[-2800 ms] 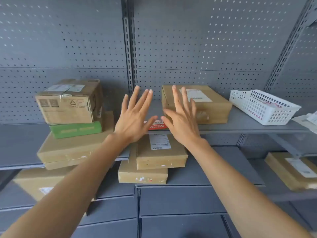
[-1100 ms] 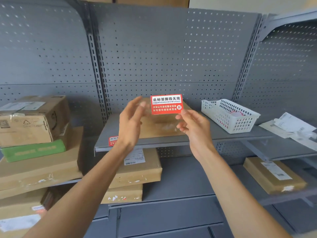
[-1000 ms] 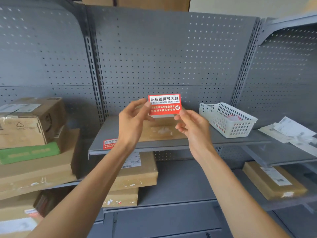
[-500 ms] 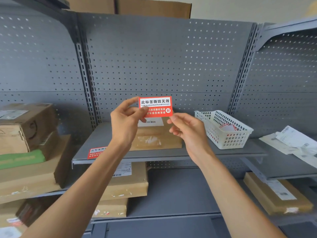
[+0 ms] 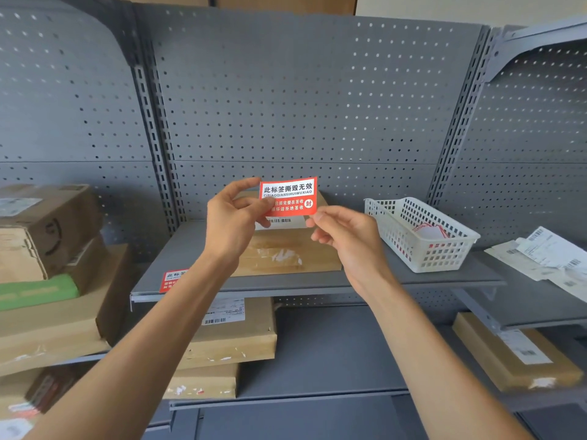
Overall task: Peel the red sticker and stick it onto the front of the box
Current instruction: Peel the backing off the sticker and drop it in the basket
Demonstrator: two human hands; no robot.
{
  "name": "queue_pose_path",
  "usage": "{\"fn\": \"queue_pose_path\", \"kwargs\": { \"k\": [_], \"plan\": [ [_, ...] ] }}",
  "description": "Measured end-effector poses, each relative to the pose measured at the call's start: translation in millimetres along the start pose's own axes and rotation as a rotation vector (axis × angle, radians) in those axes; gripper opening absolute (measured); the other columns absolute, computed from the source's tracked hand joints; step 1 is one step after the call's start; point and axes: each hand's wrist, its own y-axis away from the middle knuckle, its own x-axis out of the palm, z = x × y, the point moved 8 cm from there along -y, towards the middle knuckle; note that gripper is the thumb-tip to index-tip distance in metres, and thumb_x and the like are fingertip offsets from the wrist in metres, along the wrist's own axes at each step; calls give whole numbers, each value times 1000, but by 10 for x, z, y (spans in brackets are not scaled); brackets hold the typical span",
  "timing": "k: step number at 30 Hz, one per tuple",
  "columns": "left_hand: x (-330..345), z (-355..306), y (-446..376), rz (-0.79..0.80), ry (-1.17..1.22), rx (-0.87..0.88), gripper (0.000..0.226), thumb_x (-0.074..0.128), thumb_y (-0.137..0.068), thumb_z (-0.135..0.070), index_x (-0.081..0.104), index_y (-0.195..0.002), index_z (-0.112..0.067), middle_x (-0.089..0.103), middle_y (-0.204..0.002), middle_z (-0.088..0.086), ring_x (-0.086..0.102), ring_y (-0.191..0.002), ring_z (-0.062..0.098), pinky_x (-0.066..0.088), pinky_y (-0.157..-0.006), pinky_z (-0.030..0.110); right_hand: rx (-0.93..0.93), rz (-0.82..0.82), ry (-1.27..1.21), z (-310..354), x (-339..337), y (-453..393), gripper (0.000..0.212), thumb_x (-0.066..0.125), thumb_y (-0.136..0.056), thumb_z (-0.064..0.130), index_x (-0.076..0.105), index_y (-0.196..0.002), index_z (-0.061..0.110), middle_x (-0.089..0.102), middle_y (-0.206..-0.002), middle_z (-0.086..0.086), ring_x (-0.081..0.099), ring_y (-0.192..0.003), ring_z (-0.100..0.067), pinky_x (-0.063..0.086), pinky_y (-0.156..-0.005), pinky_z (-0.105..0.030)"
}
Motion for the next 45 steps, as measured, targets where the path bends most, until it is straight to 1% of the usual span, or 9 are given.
{"fn": "queue_pose_path", "kwargs": {
  "k": [3, 6, 9, 11, 16, 23, 38, 41, 45],
  "plan": [
    [-20, -13, -9, -32, -126, 28, 44, 80, -88, -27, 66, -129, -20, 73, -113, -4, 71, -86, 2, 51, -73, 19, -2, -34, 4, -23, -7, -15, 13, 65, -96, 7, 78, -93, 7, 77, -81, -1, 61, -66, -13, 53, -73, -30],
    [-94, -260, 108, -190, -370, 307, 28, 79, -87, -37, 70, -111, -27, 59, -119, -6, 58, -112, 13, 47, -97, 33, -23, -82, -21, -24, -28, -36, 13, 66, -96, 9, 78, -92, 5, 76, -80, -2, 60, -66, -14, 52, -72, -31],
    [73, -549, 346, -192, -563, 673, 15, 78, -88, -30, 74, -100, -22, 65, -108, -2, 56, -104, 22, 41, -90, 38, -35, -110, -54, -28, -15, -67, 13, 67, -96, 13, 78, -91, 8, 74, -79, -1, 58, -64, -14, 51, -73, -31],
    [248, -576, 438, -103, -616, 751, 12, 77, -89, -31, 77, -99, -23, 70, -101, -6, 58, -98, 22, 40, -84, 43, -47, -101, -69, -22, 22, -80, 13, 67, -97, 15, 79, -93, 11, 75, -80, -1, 60, -67, -14, 52, -74, -28],
    [388, -427, 444, -11, -560, 681, 12, 72, -93, -30, 80, -100, -24, 73, -97, -10, 61, -94, 19, 49, -83, 44, -149, -39, -56, 50, 113, -64, 17, 60, -100, 8, 76, -93, 5, 73, -77, 2, 63, -71, -7, 51, -70, -20],
    [368, -439, 437, -7, -500, 613, 8, 73, -93, -19, 81, -94, -20, 74, -84, -13, 59, -86, 8, 36, -75, 6, -206, -13, 29, 105, 120, -55, 17, 60, -101, 9, 73, -95, 2, 70, -75, 5, 59, -62, -5, 50, -68, -16],
    [411, -387, 409, 68, -511, 540, 11, 72, -94, -22, 82, -96, -25, 67, -86, -32, 60, -91, -1, 34, -73, 3, -307, -25, 245, 115, 132, -24, 15, 56, -103, 12, 67, -93, 14, 71, -83, 2, 62, -66, -6, 50, -67, -20],
    [415, -329, 377, 100, -477, 482, 10, 72, -94, -26, 81, -93, -25, 73, -89, -24, 61, -90, -4, 35, -73, 4, -366, -23, 341, 131, 114, -25, 14, 57, -102, 12, 68, -93, 11, 72, -83, -3, 65, -74, -19, 52, -69, -28],
    [414, -266, 324, 123, -452, 426, 10, 72, -94, -27, 80, -88, -27, 77, -90, -14, 60, -85, -5, 35, -72, 7, -470, -19, 469, 219, 105, 6, 13, 59, -97, 4, 65, -87, 8, 65, -82, 6, 58, -72, -10, 44, -67, -16]
  ]
}}
